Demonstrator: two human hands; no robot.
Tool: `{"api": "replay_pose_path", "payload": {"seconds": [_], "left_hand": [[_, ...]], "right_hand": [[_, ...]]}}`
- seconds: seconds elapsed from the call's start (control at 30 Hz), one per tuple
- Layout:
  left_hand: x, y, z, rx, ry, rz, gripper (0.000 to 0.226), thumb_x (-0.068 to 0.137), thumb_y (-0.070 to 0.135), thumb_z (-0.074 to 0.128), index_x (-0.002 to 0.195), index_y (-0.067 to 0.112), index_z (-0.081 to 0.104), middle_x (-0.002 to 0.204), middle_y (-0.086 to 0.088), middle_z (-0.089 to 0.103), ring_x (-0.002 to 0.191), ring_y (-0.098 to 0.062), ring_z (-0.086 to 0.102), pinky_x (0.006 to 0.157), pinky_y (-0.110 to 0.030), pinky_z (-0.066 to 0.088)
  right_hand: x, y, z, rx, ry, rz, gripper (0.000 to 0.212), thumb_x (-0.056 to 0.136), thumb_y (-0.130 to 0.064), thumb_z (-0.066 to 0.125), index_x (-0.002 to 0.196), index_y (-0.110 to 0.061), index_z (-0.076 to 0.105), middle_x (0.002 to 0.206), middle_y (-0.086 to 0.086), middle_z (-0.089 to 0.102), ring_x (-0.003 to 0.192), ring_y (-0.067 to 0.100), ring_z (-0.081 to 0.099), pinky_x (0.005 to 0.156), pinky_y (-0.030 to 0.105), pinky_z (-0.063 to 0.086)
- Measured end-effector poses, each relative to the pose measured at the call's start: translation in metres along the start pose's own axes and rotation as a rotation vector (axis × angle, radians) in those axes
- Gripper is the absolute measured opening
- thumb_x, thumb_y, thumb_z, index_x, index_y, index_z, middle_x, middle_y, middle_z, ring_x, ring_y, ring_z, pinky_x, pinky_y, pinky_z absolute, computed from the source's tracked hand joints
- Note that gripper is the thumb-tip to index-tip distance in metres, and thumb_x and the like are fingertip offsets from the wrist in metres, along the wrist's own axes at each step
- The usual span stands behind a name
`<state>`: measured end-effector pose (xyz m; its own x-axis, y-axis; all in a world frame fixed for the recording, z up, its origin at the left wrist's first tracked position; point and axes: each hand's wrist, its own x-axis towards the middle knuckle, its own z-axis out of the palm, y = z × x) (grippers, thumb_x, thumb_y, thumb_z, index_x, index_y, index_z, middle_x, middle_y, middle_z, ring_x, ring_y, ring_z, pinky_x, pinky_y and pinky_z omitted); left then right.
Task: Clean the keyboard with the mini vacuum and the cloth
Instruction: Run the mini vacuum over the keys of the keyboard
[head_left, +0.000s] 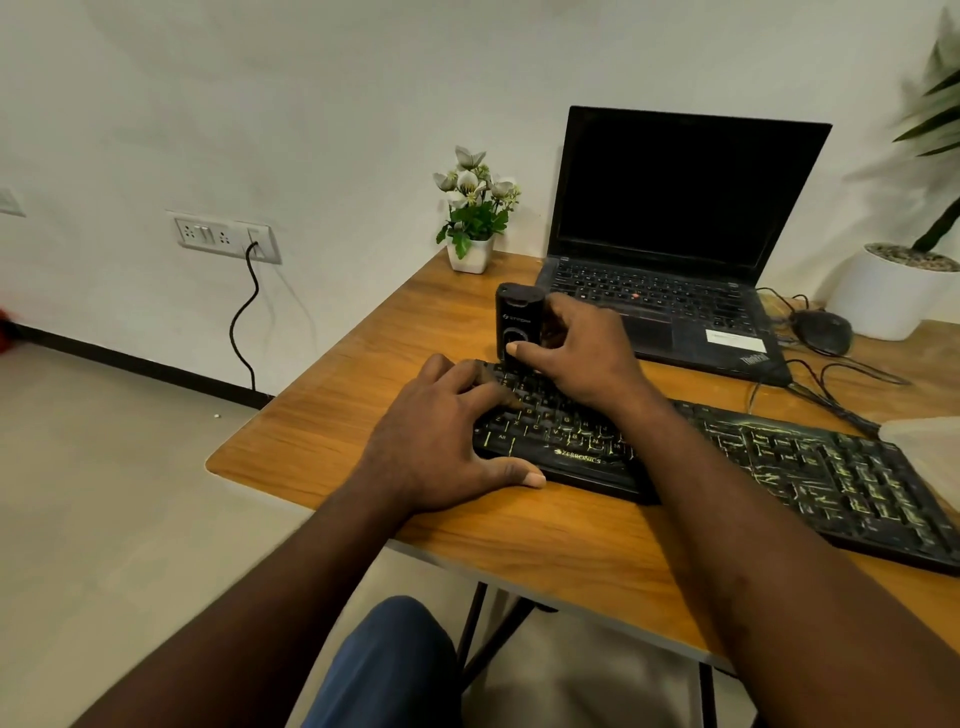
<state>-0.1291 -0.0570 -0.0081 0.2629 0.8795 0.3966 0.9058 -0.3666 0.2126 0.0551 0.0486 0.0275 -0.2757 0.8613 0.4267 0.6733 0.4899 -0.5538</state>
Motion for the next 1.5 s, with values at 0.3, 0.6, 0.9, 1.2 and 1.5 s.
{"api": "replay_pose_path", "payload": {"seconds": [0.3, 0.6, 0.9, 1.2, 1.5], "left_hand": [[0.0, 0.0, 0.0, -0.007, -0.017, -0.004, 0.092, 0.066, 0.1, 0.05, 0.137, 0.041, 0.056, 0.134, 0.014, 0.051, 0.122, -0.009, 0.035, 0.094, -0.032, 0.045], [0.0, 0.002, -0.001, -0.012, -0.014, -0.015, 0.093, 0.066, 0.1, 0.05, 0.136, 0.039, 0.058, 0.133, 0.012, 0.052, 0.122, -0.011, 0.037, 0.094, -0.037, 0.048], [-0.001, 0.002, -0.001, -0.029, -0.001, -0.01, 0.093, 0.065, 0.1, 0.049, 0.135, 0.038, 0.06, 0.128, 0.012, 0.053, 0.12, -0.011, 0.037, 0.09, -0.036, 0.047], [-0.001, 0.0, 0.002, -0.016, -0.001, -0.011, 0.093, 0.066, 0.101, 0.047, 0.135, 0.039, 0.059, 0.129, 0.012, 0.053, 0.121, -0.011, 0.037, 0.09, -0.038, 0.05], [-0.001, 0.0, 0.001, 0.0, -0.02, -0.022, 0.095, 0.064, 0.102, 0.045, 0.136, 0.041, 0.057, 0.13, 0.012, 0.051, 0.123, -0.012, 0.036, 0.092, -0.035, 0.047]], "right_hand": [[-0.025, 0.034, -0.069, -0.131, -0.033, 0.158, 0.058, 0.082, -0.03, 0.086, 0.135, -0.022, 0.064, 0.121, 0.001, 0.072, 0.099, 0.014, 0.063, 0.083, 0.029, 0.051], [-0.044, 0.009, -0.049, 0.042, -0.092, -0.002, 0.048, 0.083, -0.033, 0.085, 0.126, -0.026, 0.066, 0.098, -0.018, 0.067, 0.085, 0.0, 0.065, 0.068, 0.016, 0.052], [-0.055, 0.02, -0.065, 0.074, -0.081, -0.013, 0.051, 0.082, -0.03, 0.085, 0.129, -0.022, 0.065, 0.107, -0.005, 0.073, 0.089, 0.012, 0.071, 0.07, 0.027, 0.06], [-0.062, 0.006, -0.057, 0.247, -0.173, -0.121, 0.037, 0.082, -0.021, 0.086, 0.113, -0.024, 0.065, 0.101, -0.009, 0.072, 0.094, 0.007, 0.07, 0.077, 0.023, 0.059], [-0.062, 0.021, -0.085, 0.368, -0.371, -0.016, 0.047, 0.081, -0.003, 0.083, 0.115, -0.027, 0.064, 0.105, -0.006, 0.072, 0.101, 0.012, 0.071, 0.08, 0.024, 0.059]]}}
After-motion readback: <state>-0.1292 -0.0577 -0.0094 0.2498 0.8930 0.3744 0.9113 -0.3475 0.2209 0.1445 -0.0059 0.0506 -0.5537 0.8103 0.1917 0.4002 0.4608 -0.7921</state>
